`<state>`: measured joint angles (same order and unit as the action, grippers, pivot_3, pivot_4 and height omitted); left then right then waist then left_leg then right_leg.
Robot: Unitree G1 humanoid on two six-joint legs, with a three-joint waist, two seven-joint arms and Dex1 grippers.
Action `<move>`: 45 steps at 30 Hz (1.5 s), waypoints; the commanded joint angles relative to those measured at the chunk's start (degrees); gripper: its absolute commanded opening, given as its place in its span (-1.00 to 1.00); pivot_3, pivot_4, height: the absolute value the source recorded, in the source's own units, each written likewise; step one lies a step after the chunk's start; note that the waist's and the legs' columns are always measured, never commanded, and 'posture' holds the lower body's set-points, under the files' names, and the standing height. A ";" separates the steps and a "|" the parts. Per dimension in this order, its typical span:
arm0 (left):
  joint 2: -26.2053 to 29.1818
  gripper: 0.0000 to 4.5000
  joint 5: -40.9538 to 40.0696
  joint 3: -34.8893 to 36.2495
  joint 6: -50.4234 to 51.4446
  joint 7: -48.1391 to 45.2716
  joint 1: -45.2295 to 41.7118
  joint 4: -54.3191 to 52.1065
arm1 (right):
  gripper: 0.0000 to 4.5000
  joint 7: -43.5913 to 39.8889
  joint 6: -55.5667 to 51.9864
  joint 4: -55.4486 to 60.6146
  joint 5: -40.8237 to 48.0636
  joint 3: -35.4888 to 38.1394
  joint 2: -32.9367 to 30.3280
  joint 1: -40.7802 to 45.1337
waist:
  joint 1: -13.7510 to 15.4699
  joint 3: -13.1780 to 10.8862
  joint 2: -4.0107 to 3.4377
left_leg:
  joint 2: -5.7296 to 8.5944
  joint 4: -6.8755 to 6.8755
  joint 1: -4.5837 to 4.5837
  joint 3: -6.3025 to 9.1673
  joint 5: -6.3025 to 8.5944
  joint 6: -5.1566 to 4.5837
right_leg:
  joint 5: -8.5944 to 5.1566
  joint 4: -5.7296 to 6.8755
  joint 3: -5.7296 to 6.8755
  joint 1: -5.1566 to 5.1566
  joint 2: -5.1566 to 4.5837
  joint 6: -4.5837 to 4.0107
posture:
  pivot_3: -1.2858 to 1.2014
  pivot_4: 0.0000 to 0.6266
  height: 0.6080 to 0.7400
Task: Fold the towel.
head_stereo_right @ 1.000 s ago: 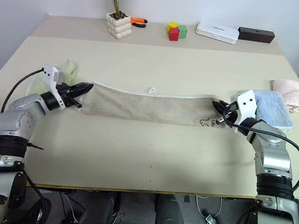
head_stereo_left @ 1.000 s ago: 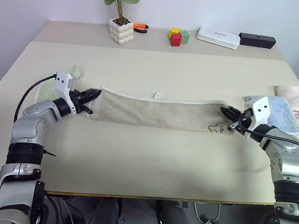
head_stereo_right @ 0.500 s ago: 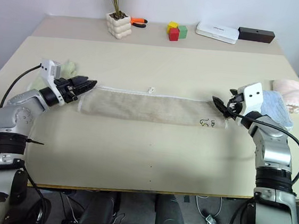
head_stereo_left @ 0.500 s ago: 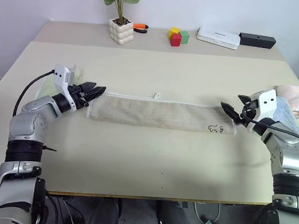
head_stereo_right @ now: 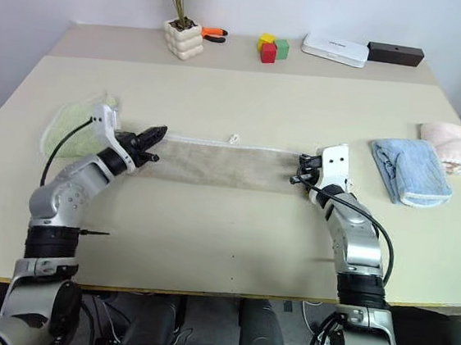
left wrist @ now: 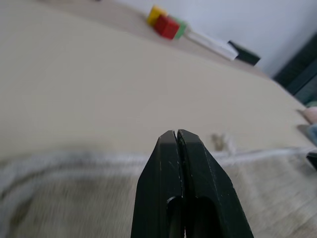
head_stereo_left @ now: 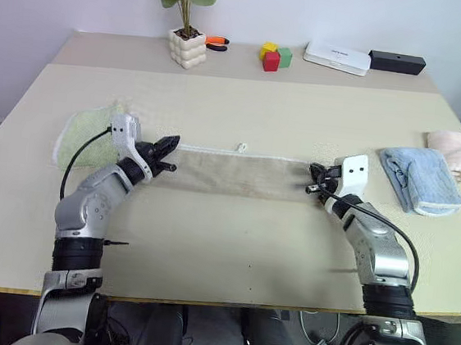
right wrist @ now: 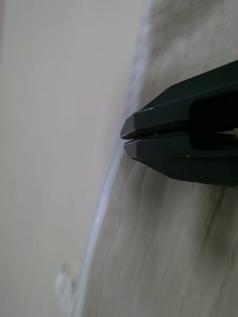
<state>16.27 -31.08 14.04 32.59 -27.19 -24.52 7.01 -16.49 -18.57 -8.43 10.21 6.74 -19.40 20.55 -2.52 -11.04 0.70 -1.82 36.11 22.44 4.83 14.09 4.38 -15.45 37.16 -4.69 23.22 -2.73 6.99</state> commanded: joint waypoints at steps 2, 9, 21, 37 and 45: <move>2.26 -1.00 5.83 -0.96 -5.27 1.66 0.63 3.81 | -0.99 5.13 0.65 -3.72 -3.26 3.17 -2.20 -0.59 | 0.05 0.01 0.02 | 0.01 0.00 0.00 -0.01 0.00 0.00 | 0.00 -0.02 0.00 -0.01 0.00 0.00 | 0.03 -0.52 1.00; 5.70 -0.89 5.07 -0.15 -6.30 -2.30 -0.57 5.83 | -0.89 0.00 1.58 -3.51 -0.72 4.71 -5.83 -1.46 | -0.01 0.04 0.05 | 0.00 -0.02 -0.02 0.00 0.00 0.00 | 0.00 -0.04 0.01 -0.06 0.01 0.00 | 0.03 -0.52 1.00; 10.97 0.97 2.24 -0.95 -5.35 -13.26 -5.50 2.52 | 0.98 -3.20 -21.85 11.60 21.86 17.59 -7.61 -0.27 | -0.02 0.02 0.04 | 0.00 -0.06 0.00 0.01 0.01 -0.01 | -0.01 -0.05 0.01 -0.04 0.00 0.00 | 0.03 -0.52 1.00; 26.29 0.97 -6.32 -2.34 -2.75 -43.61 4.51 -8.17 | 0.98 12.76 -37.42 29.28 30.19 25.89 -1.36 -14.58 | -0.04 0.01 0.02 | -0.03 -0.12 0.03 -0.02 0.01 -0.02 | -0.13 -0.08 -0.01 0.06 0.02 -0.22 | 0.03 -0.52 1.00; 26.27 0.97 -6.95 -2.20 -2.22 -44.62 4.66 -8.42 | 0.98 16.16 -39.65 28.33 32.88 24.69 3.30 -13.11 | -0.33 0.02 0.03 | -0.07 -0.14 0.01 -0.02 0.02 -0.03 | -0.14 -0.08 -0.01 0.06 0.05 -0.23 | 0.03 -0.52 1.00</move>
<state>41.33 -36.82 11.31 29.89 -70.98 -19.91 -0.03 -0.59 -57.70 19.81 42.17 32.25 -16.67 6.96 -2.84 -11.03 0.73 -1.89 35.96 22.45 4.81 14.10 4.35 -15.59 37.07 -4.70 23.28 -2.68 6.76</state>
